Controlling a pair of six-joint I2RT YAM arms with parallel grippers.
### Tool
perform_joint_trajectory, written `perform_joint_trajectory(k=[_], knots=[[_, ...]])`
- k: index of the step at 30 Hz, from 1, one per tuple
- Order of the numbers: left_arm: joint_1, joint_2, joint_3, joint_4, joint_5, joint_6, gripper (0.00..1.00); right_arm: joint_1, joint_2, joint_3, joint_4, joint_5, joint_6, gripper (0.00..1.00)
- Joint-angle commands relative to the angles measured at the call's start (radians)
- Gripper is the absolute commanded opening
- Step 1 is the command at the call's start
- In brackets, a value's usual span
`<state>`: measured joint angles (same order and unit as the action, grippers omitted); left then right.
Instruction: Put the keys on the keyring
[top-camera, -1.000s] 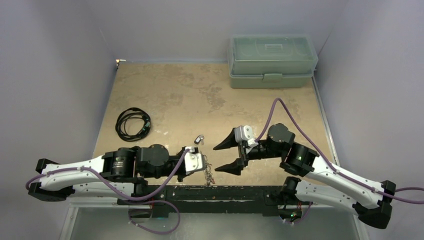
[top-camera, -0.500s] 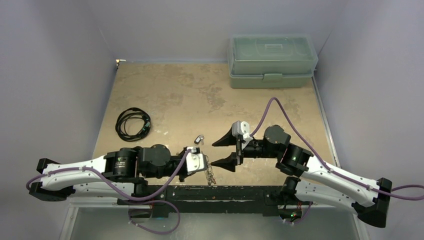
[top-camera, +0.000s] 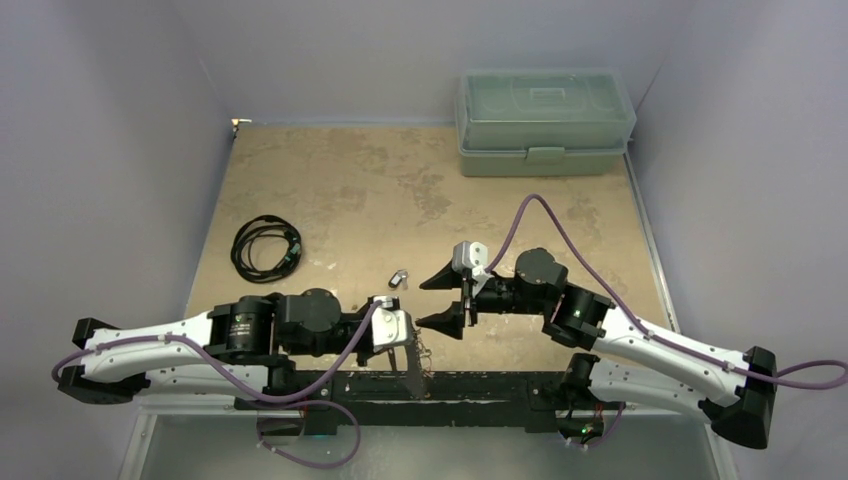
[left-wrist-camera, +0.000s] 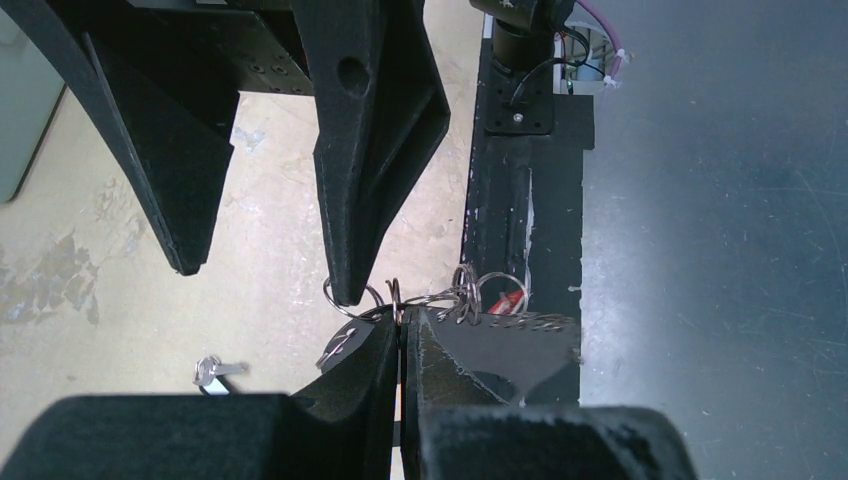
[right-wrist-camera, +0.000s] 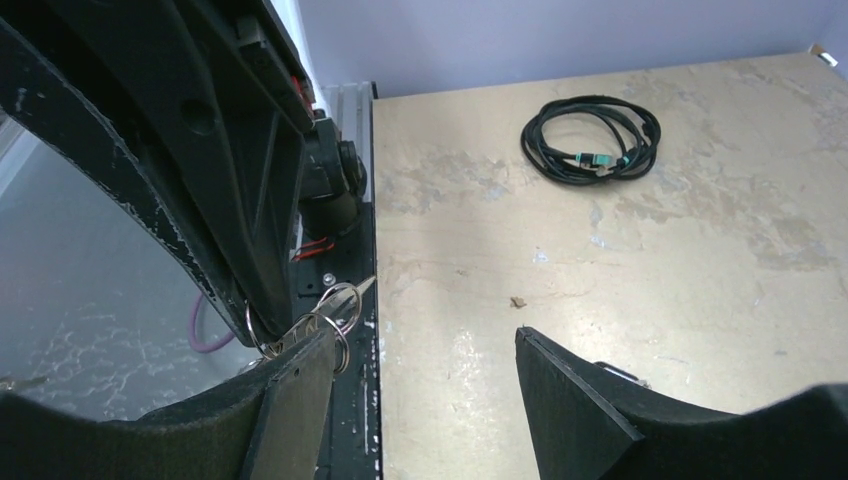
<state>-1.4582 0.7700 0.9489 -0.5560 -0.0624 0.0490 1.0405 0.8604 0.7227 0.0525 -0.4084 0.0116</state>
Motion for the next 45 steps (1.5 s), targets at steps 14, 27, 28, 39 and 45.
perform_joint_trajectory(k=[14,27,28,39,45], knots=[[0.013,-0.063,-0.013,0.092,0.014,0.026,0.0,0.001,0.026,0.0,0.011,0.091,0.075,0.7],[0.035,-0.067,-0.034,0.097,-0.022,0.028,0.0,0.001,-0.131,-0.014,-0.006,0.178,0.14,0.88],[0.038,-0.067,-0.037,0.097,-0.02,0.028,0.0,0.001,-0.146,0.0,-0.018,0.178,0.139,0.88],[0.079,-0.063,-0.047,0.102,0.019,0.028,0.0,0.001,-0.218,0.078,-0.108,-0.056,0.008,0.71],[0.122,-0.053,-0.053,0.111,0.076,0.025,0.0,0.004,-0.16,0.06,-0.02,-0.163,0.002,0.64]])
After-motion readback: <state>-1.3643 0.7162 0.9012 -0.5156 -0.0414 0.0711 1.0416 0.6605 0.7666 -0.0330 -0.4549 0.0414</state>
